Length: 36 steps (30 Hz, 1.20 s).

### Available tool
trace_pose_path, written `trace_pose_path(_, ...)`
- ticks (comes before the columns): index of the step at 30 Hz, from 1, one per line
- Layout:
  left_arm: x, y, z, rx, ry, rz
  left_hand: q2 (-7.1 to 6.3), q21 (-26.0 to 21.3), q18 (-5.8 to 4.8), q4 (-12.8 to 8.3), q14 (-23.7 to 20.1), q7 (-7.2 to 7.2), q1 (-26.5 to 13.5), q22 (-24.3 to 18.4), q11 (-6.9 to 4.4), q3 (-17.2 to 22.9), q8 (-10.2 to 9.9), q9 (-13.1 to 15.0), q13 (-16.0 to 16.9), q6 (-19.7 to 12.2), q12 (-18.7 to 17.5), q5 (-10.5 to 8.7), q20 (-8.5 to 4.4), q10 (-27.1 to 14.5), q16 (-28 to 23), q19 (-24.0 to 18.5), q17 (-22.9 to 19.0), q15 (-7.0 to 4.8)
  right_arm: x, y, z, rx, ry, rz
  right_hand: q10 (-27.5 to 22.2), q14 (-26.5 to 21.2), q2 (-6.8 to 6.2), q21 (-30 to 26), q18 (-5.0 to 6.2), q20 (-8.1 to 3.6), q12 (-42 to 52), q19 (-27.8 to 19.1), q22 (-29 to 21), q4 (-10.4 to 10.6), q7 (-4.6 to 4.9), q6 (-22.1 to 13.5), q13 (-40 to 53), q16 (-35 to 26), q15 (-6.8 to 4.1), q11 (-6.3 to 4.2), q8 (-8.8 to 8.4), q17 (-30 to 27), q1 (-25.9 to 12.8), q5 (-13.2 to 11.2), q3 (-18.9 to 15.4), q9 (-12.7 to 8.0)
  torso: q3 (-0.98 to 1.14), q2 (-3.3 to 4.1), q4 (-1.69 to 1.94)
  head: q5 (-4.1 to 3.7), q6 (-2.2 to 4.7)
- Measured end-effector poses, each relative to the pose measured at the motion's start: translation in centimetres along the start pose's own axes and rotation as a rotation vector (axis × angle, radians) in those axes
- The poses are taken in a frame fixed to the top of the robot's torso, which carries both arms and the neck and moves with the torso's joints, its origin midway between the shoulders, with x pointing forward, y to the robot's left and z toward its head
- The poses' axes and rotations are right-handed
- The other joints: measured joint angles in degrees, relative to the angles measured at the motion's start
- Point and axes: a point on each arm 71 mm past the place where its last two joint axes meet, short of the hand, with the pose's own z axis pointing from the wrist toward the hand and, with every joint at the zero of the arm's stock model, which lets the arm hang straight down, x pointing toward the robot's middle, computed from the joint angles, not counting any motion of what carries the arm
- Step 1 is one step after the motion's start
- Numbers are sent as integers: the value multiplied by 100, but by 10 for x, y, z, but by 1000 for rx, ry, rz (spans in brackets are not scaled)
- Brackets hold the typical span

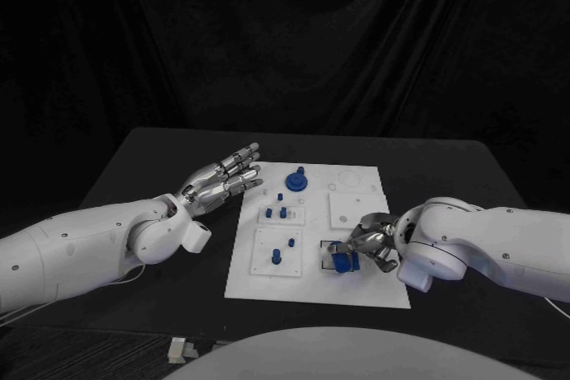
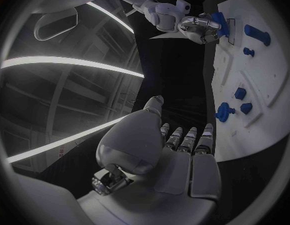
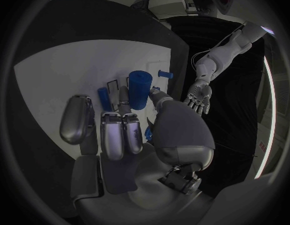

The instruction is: Assemble the parts on the task board

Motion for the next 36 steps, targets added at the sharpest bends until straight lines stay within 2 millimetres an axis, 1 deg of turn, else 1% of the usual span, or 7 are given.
trace_pose_path(6, 0, 0, 0, -2, 2, -1, 0, 0, 0, 0, -15, 0, 0, 0, 0, 0, 0, 0, 0, 0, 0, 0, 0, 0, 0, 0, 0, 15, 3, 0, 2, 4, 13, -1, -14, -15, 24, -58, 4, 21, 0, -21, -1, 56, 29, -150, 5, 0, 26, 24, 35, 0, -81, -352, -115, 0, 1, 0, 4, 10, 0)
trace_pose_path(8, 0, 0, 0, -3, 2, -1, 0, 0, 0, 0, -15, 0, 0, 0, 0, 0, 0, 0, -1, 0, 0, 0, 0, 0, 0, 0, 0, 15, 3, 0, 3, 5, 14, 0, 0, 0, 47, -107, 93, 21, 0, -21, -1, 104, 53, -214, 5, -24, 41, 40, 66, 0, -108, -480, -163, -2, 0, 0, 4, 13, 0)
trace_pose_path(10, 0, 0, 0, -4, 3, -2, 0, 0, 0, -9, -1, 0, 0, 0, 0, 9, 0, 0, -2, 0, 0, 0, 0, 0, 0, 0, 0, 28, 3, 0, 3, 6, 15, 1, 0, 0, 23, -115, 94, 21, 0, -21, -1, 130, 43, -266, 4, -23, 41, 40, 91, 0, -144, -598, -221, -1, 0, 0, 4, 14, 0)
trace_pose_path(14, 0, 1, 0, -6, 5, -3, 0, 0, 0, -16, 6, 0, 0, -1, 0, 16, 0, 0, -4, 0, 0, 0, 0, 0, 0, 0, 6, 36, 3, -1, 3, 7, 16, 2, 0, 0, 61, -145, 94, 42, 0, -42, -1, 206, 56, -361, 4, -23, 41, 40, 166, 0, -209, -840, -329, 9, 0, 0, 4, 14, 0)
trace_pose_path(24, 0, 1, 1, -12, 9, -5, 0, 0, 0, -16, 7, 0, 0, -1, -1, 16, 0, 0, -4, 0, 0, 0, 0, 0, 0, 0, 5, 34, 3, -1, 3, 7, 15, 5, 0, 0, 70, -166, 92, 42, 0, -42, -2, 284, 62, -407, 3, -23, 41, 40, 212, 0, -262, -943, -406, 10, 3, 1, 3, 13, 0)
trace_pose_path(33, -1, 2, 0, -16, 9, -6, 0, 0, 0, -16, 9, 0, 0, -1, -1, 16, 0, 0, -3, 0, 0, 0, 0, 0, 0, 0, 5, 33, 2, -1, 3, 0, 5, 13, -20, -19, 107, -192, 92, 42, 0, -42, -2, 483, 73, -520, 3, -23, 60, 61, 390, 0, -405, -1282, -638, 19, 4, -1, -2, 30, 0)
trace_pose_path(36, -1, 2, 0, -17, 10, -6, 0, 0, 0, -16, 9, 0, 0, -2, -1, 16, 0, 0, -3, 0, 0, 0, 0, 0, 0, 0, 5, 33, 1, -2, 2, -10, -9, 15, -20, -19, 107, -192, 92, 42, 0, -42, -2, 479, 73, -520, 3, -23, 60, 61, 421, 0, -405, -1298, -687, 24, 4, -2, -2, 38, 0)
